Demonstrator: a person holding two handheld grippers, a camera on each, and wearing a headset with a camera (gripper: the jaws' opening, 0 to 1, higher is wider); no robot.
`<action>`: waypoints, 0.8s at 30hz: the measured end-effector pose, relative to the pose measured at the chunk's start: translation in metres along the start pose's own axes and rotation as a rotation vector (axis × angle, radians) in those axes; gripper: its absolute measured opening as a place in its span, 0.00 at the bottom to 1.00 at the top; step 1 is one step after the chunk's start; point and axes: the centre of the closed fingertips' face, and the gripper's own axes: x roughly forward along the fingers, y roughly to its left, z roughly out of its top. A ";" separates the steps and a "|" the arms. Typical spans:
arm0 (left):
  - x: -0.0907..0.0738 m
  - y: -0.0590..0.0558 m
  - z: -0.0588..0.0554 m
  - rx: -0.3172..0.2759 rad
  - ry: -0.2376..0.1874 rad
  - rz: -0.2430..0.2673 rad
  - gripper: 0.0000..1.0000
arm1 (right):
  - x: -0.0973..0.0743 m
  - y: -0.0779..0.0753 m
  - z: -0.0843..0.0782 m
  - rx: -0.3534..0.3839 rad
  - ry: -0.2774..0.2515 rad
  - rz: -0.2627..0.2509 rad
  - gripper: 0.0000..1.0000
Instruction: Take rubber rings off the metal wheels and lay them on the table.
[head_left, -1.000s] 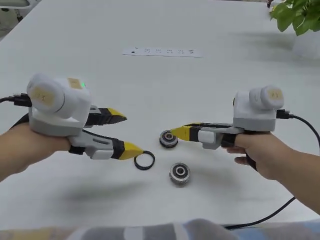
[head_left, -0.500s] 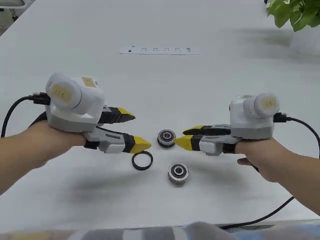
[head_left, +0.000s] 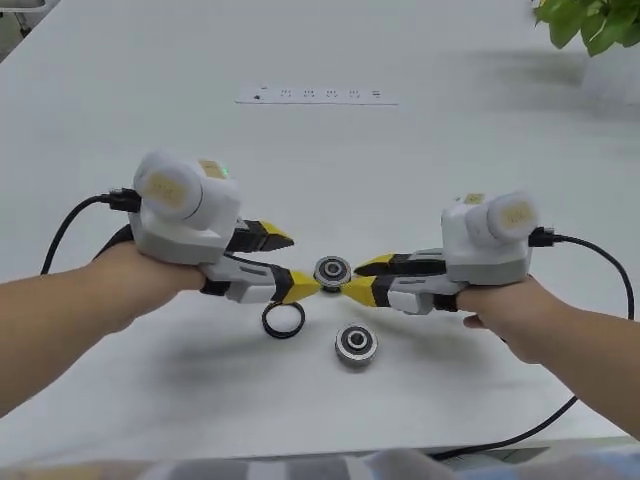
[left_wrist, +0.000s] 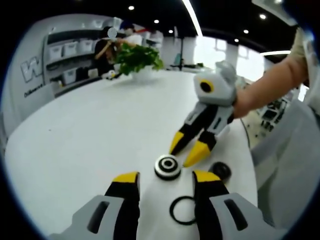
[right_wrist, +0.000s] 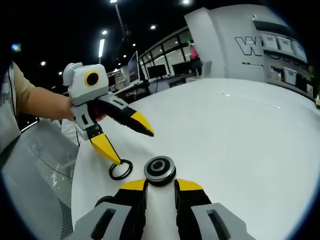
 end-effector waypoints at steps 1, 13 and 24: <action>0.002 -0.001 0.000 -0.002 -0.001 -0.003 0.42 | 0.001 0.001 0.000 -0.006 0.004 0.001 0.18; 0.021 -0.007 0.002 -0.003 0.004 -0.029 0.33 | 0.002 -0.001 -0.003 -0.049 0.015 -0.009 0.11; 0.029 -0.008 -0.002 0.014 0.031 -0.033 0.23 | 0.002 -0.001 -0.004 -0.049 0.011 -0.011 0.06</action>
